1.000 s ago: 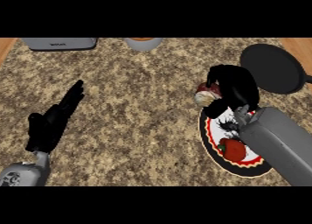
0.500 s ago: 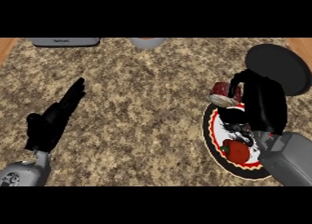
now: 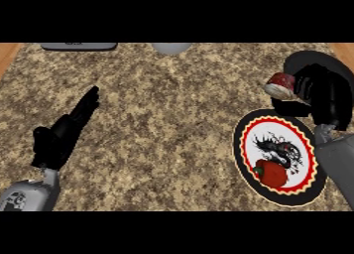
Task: Pick the cupcake from the plate and place it in the pan
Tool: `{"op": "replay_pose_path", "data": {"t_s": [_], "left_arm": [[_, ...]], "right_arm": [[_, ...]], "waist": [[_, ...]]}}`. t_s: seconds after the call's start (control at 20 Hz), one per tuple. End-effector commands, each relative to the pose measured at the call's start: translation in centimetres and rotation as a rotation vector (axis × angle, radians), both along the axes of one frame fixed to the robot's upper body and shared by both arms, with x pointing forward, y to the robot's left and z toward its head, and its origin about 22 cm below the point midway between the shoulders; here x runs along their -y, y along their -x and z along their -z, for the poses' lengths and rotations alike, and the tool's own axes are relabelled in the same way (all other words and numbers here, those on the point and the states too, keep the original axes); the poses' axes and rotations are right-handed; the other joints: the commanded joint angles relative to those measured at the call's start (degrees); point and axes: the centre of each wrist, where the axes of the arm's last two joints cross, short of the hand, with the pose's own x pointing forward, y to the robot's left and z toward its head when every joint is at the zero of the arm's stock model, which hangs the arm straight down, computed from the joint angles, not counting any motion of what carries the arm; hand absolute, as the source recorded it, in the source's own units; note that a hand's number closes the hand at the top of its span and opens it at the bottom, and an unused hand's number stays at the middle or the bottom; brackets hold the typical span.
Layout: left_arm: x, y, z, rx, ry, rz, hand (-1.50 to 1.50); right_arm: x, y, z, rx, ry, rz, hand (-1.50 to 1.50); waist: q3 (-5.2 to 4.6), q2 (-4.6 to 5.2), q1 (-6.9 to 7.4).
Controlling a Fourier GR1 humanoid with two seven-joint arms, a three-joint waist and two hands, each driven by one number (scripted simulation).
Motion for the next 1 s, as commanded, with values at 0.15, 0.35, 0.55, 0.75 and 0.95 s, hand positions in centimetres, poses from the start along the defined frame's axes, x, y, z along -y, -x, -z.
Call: {"op": "replay_pose_path", "data": {"t_s": [0.15, 0.35, 0.55, 0.75, 0.95], "left_arm": [[0.8, 0.1, 0.0, -0.008, 0.001, 0.026, 0.0], [0.9, 1.5, -0.7, 0.005, -0.001, 0.025, 0.0], [1.9, 0.6, -1.0, 0.016, 0.005, 0.032, 0.0], [1.7, -1.4, 0.1, 0.009, 0.005, 0.034, 0.0], [3.0, -1.0, -0.5, 0.042, -0.013, 0.04, 0.0]], "right_arm": [[6.5, -4.0, 2.3, 0.037, 0.06, 0.119, 1.5], [10.2, -4.3, 4.2, 0.035, 0.073, 0.14, 1.5], [12.4, -5.7, 3.3, 0.056, 0.065, 0.148, 1.5], [13.9, -5.2, 4.7, 0.052, 0.083, 0.152, 1.5], [15.7, -5.6, 2.6, 0.069, 0.074, 0.171, 1.5]], "waist": [[0.02, 0.23, 0.94], [0.09, 0.33, 1.62], [0.12, 0.63, 2.03], [0.14, 1.05, 1.97], [0.23, 1.36, 2.9]]}}
